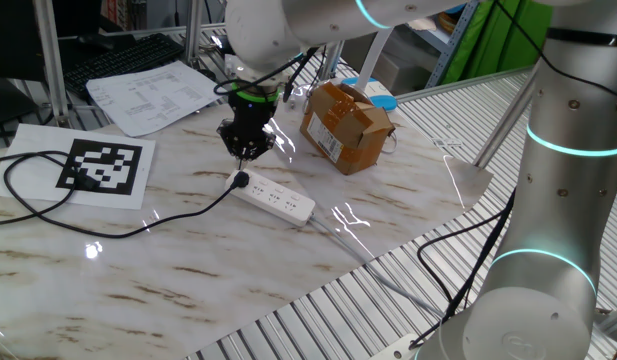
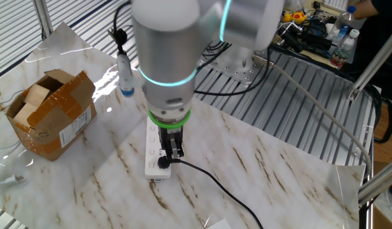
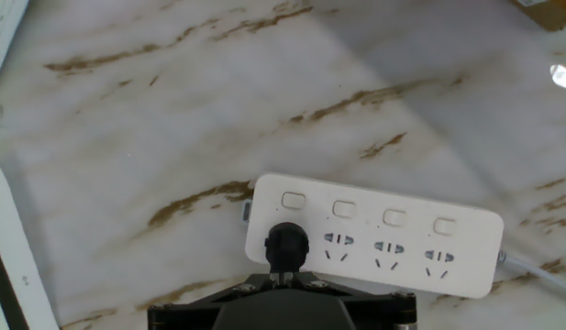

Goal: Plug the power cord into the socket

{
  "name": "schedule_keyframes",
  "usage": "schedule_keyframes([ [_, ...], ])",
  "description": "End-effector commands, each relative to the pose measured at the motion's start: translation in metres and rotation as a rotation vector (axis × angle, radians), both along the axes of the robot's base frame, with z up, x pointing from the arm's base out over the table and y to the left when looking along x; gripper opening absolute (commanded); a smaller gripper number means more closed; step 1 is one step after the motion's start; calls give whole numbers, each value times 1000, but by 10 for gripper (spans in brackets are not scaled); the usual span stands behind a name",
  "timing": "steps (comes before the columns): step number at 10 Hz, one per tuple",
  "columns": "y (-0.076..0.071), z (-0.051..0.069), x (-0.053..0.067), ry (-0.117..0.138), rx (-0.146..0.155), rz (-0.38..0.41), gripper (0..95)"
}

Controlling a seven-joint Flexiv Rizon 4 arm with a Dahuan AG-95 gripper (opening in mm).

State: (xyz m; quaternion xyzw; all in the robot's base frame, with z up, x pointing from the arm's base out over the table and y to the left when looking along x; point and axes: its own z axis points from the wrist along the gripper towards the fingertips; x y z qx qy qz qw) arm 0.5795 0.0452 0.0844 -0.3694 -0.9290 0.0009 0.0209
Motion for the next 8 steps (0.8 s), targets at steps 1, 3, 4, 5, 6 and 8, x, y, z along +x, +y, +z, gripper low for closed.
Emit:
schedule_keyframes([
  [1,-4,-6,-3,-7,7,13,0],
  [3,-5,-8,-3,-9,10,13,0],
  [4,-6,-10,-3,-9,9,19,0],
  [5,-7,-13,-4,-11,9,25,0],
  [6,-9,-15,-5,-14,10,28,0],
  [8,-11,-19,-3,-20,18,25,0],
])
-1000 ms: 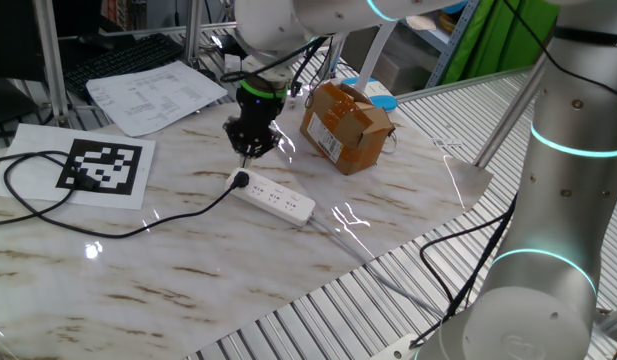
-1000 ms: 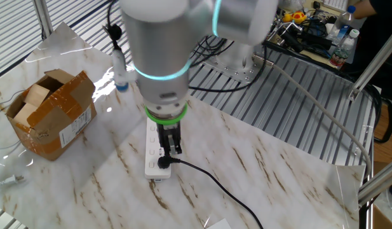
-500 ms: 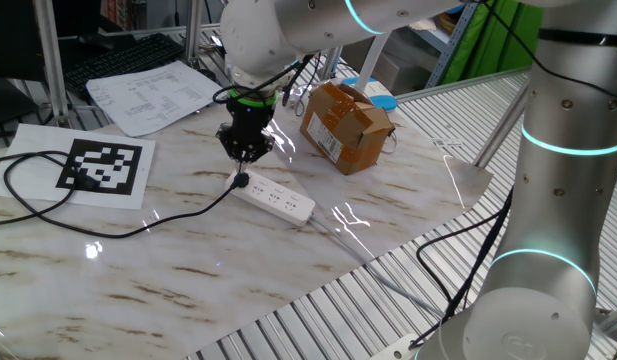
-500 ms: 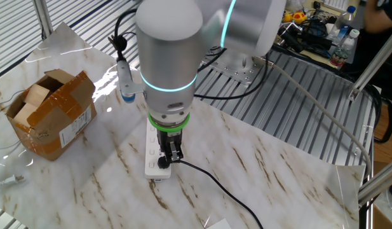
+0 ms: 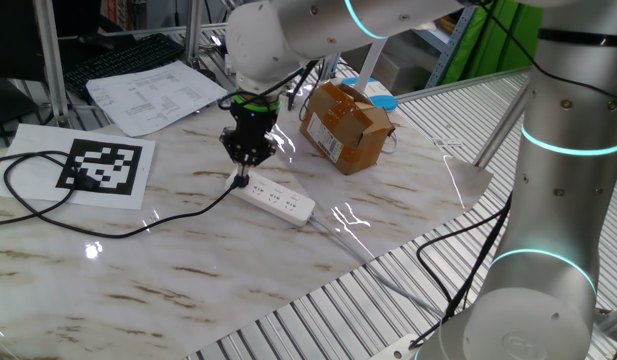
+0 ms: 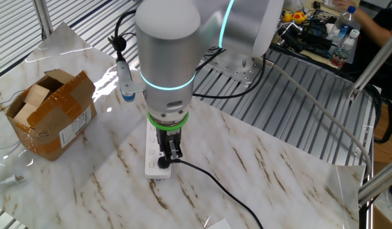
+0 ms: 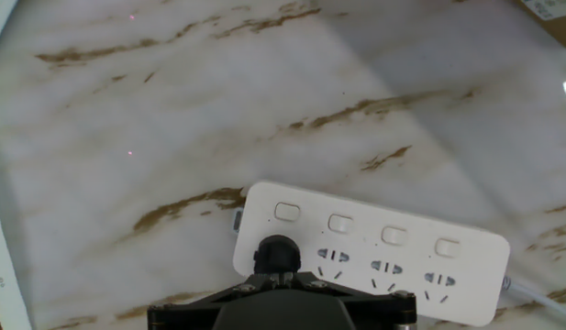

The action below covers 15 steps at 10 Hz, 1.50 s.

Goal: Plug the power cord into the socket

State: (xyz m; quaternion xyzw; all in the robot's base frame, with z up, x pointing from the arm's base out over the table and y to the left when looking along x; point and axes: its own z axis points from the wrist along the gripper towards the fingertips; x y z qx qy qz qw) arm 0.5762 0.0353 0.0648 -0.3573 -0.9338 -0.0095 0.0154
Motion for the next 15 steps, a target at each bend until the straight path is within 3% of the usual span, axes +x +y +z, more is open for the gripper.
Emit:
schedule_keyframes([
  [1,-4,-7,1,-16,20,-4,0],
  [3,-6,-13,3,-24,37,-11,0],
  [6,-7,3,-5,10,63,-36,0],
  [10,-6,15,-16,42,65,-50,0],
  [11,-9,19,-18,49,64,-43,190],
  [13,-18,29,-23,50,78,30,190],
  [15,-26,36,-28,58,73,129,190],
])
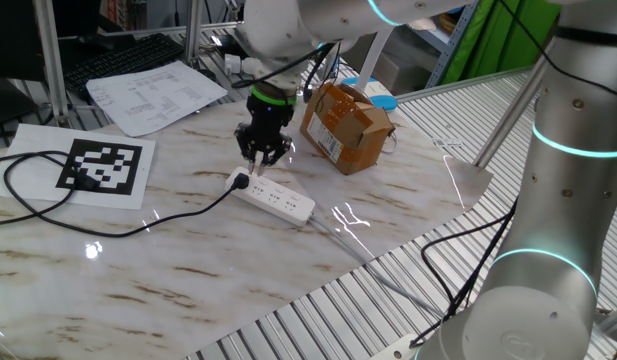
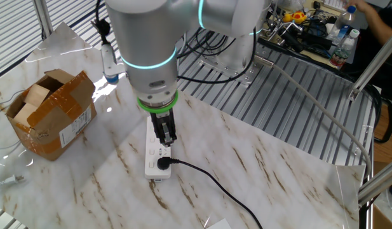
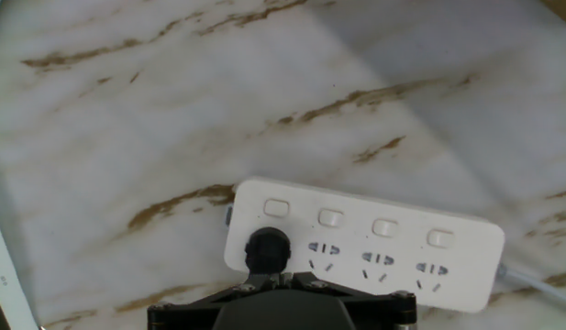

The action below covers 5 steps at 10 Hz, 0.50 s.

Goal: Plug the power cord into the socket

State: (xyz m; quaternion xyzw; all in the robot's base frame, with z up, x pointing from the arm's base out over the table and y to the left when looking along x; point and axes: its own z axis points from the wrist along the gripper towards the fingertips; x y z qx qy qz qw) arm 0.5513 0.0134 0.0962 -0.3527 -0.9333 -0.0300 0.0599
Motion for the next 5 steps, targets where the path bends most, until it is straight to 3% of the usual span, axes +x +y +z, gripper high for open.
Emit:
schedule_keyframes([
  [1,-7,7,-4,-22,10,176,190],
  [3,-9,9,-5,-31,-11,279,190],
  [4,-11,10,-6,-63,-14,337,190],
  [5,-11,11,-6,-92,-41,400,190],
])
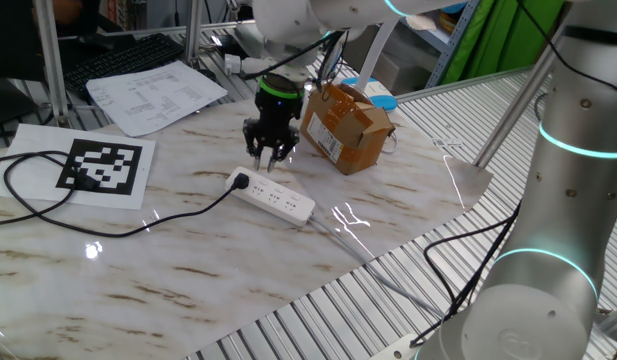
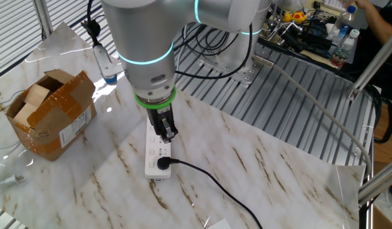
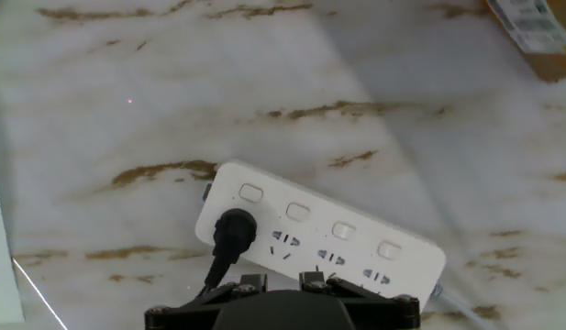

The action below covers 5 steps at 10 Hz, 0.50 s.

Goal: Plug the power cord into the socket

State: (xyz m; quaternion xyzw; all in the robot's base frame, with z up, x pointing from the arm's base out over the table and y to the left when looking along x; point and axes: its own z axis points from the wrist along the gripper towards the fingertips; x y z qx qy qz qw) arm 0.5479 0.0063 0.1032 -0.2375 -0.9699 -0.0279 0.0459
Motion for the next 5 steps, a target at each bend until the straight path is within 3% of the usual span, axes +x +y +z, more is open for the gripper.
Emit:
schedule_keyframes([
  [1,-5,3,-2,-65,-53,206,190],
  [3,-7,0,2,-50,-48,251,190],
  [5,-7,-1,3,-56,-54,274,190],
])
